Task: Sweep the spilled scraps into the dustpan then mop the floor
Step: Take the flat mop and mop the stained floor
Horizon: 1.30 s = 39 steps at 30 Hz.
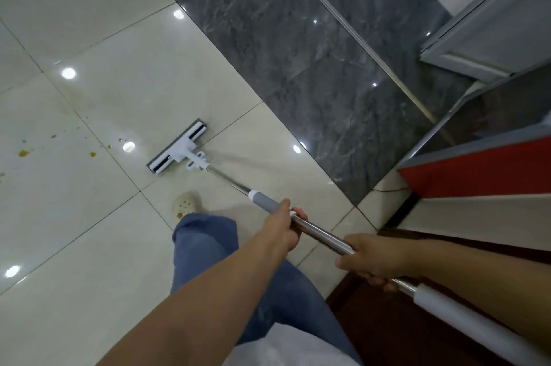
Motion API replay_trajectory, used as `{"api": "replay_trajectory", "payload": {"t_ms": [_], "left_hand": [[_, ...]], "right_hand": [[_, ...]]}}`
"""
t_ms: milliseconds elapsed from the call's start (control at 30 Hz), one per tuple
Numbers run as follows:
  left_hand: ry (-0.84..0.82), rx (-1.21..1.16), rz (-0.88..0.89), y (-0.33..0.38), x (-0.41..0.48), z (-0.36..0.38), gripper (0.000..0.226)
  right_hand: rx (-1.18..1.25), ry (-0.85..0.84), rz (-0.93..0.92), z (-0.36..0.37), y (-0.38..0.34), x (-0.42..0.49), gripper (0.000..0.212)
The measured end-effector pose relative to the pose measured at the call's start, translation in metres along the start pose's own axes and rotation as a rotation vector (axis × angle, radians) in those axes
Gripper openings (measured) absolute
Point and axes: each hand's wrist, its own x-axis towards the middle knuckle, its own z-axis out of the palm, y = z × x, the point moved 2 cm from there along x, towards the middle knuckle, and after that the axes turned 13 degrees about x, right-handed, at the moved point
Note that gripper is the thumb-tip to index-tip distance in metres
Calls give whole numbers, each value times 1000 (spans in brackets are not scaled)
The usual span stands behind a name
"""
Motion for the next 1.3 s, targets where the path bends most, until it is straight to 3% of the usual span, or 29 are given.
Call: {"api": "replay_trajectory", "payload": {"t_ms": [133, 300, 633, 900, 1000, 1133, 1300], "left_hand": [[-3, -47, 21, 8, -4, -9, 23], [10, -86, 79, 70, -3, -38, 24], [134, -126, 221, 314, -14, -190, 31], [169, -235, 301, 503, -9, -320, 35], [194, -211, 322, 556, -11, -355, 36], [227, -157, 314, 593, -12, -384, 34], [211, -117, 297, 558, -13, -381, 37]], "right_hand": [[-45, 30, -11, 8, -14, -3, 20], [-54, 53, -18, 27, -72, 27, 17], [-11, -38, -72, 140, -321, 120, 17], [31, -61, -115, 246, -505, 206, 41], [66, -69, -140, 275, -558, 229, 38], [108, -69, -152, 300, -594, 242, 27], [111, -49, -116, 303, -559, 228, 26]]}}
